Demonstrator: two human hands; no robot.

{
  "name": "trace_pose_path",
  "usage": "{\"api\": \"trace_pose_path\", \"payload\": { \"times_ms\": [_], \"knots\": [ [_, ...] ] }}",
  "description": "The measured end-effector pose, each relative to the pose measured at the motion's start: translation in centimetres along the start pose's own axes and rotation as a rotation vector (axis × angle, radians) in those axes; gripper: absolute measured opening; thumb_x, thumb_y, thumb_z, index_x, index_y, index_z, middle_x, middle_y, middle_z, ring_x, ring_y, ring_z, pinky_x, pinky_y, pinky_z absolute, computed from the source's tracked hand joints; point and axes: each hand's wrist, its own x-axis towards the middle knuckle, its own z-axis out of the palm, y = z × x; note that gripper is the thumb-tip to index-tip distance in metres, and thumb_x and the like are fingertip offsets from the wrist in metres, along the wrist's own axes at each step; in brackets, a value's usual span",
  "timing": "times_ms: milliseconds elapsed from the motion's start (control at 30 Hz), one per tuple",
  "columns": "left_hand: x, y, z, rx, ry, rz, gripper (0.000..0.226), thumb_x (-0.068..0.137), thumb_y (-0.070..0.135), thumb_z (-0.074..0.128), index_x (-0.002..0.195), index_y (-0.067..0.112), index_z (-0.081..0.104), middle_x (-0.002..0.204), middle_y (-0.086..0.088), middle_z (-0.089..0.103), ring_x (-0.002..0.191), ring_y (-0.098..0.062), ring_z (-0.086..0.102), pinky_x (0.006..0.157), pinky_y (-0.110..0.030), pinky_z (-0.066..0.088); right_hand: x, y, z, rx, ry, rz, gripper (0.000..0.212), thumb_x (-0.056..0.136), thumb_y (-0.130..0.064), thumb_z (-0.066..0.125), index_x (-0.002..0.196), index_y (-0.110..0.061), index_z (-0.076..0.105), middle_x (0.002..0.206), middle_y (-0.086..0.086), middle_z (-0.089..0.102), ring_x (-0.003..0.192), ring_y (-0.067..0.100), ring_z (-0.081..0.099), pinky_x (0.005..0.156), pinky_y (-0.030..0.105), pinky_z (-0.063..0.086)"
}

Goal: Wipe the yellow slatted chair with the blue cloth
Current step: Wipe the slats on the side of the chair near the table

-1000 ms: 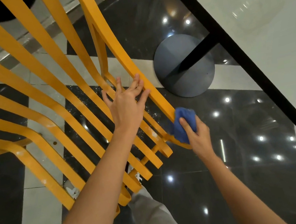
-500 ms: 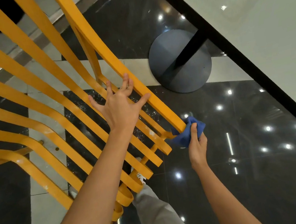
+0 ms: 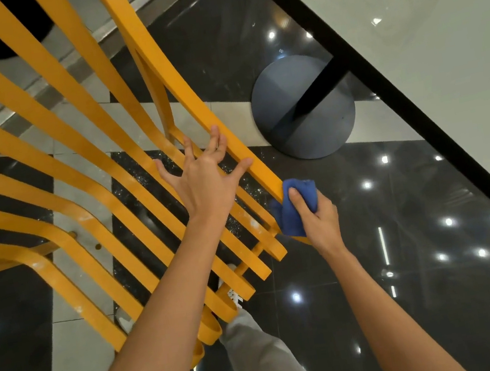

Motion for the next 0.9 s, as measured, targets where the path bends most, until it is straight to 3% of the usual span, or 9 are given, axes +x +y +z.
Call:
{"api": "trace_pose_path", "payload": {
  "times_ms": [67,167,300,400,567,767,900],
  "knots": [
    [0.0,-0.2,0.0,0.007,0.002,0.0,0.06,0.088,0.073,0.044,0.136,0.038,0.054,0.142,0.019,0.051,0.147,-0.021,0.028,0.114,-0.063,0.002,1.5,-1.1,0.4,-0.129,-0.071,-0.039,0.014,0.092,-0.053,0.055,0.09,-0.04,0.06,0.079,-0.011,0.067,0.073,0.005,0.064,0.068,0.029,0.051],
    [0.0,-0.3,0.1,-0.031,0.006,0.003,0.048,0.095,0.062,0.042,0.135,0.039,0.055,0.143,0.021,0.049,0.146,-0.021,0.03,0.114,-0.059,0.003,3.8,-3.4,1.7,-0.283,-0.156,-0.059,0.037,0.093,-0.062,0.045,0.101,-0.029,0.061,0.085,-0.008,0.068,0.078,0.013,0.065,0.072,0.037,0.053],
    [0.0,-0.4,-0.1,-0.074,0.015,-0.005,0.037,0.101,0.049,0.04,0.133,0.04,0.057,0.142,0.023,0.049,0.145,-0.02,0.032,0.114,-0.056,0.006,6.6,-8.0,6.2,-0.521,-0.066,-0.122,0.052,0.097,-0.063,0.032,0.116,-0.021,0.055,0.092,0.002,0.067,0.082,0.023,0.064,0.074,0.042,0.053],
    [0.2,-0.7,-0.4,-0.076,-0.004,-0.007,0.036,0.102,0.044,0.038,0.135,0.043,0.054,0.141,0.025,0.049,0.145,-0.019,0.031,0.113,-0.056,0.006,7.5,-9.8,7.8,-0.409,-0.077,-0.171,0.043,0.099,-0.055,0.037,0.118,-0.02,0.053,0.097,0.005,0.068,0.085,0.023,0.066,0.077,0.046,0.055],
    [0.0,-0.8,-1.2,-0.074,-0.044,0.017,0.039,0.101,0.037,0.043,0.14,0.044,0.047,0.144,0.027,0.044,0.147,-0.02,0.027,0.113,-0.054,0.003,7.0,-8.9,6.3,-0.138,-0.11,-0.325,0.018,0.096,-0.024,0.06,0.11,-0.014,0.06,0.093,0.0,0.068,0.083,0.011,0.064,0.074,0.035,0.055],
    [-0.3,0.3,-1.3,-0.117,-0.061,-0.053,0.05,0.096,0.021,0.05,0.143,0.04,0.045,0.148,0.025,0.039,0.149,-0.019,0.02,0.115,-0.055,0.001,10.6,-12.2,7.9,-0.168,-0.167,-0.235,0.016,0.095,-0.029,0.061,0.1,-0.015,0.068,0.087,0.002,0.069,0.083,0.018,0.065,0.077,0.041,0.055],
    [-1.1,1.7,-0.5,-0.244,0.003,-0.128,0.045,0.097,0.033,0.049,0.142,0.031,0.048,0.151,0.016,0.04,0.15,-0.02,0.019,0.117,-0.057,0.012,11.4,-13.1,8.2,-0.158,-0.197,-0.253,0.02,0.092,-0.032,0.066,0.102,-0.015,0.07,0.086,-0.001,0.07,0.086,0.016,0.068,0.079,0.035,0.056]
  ]
}}
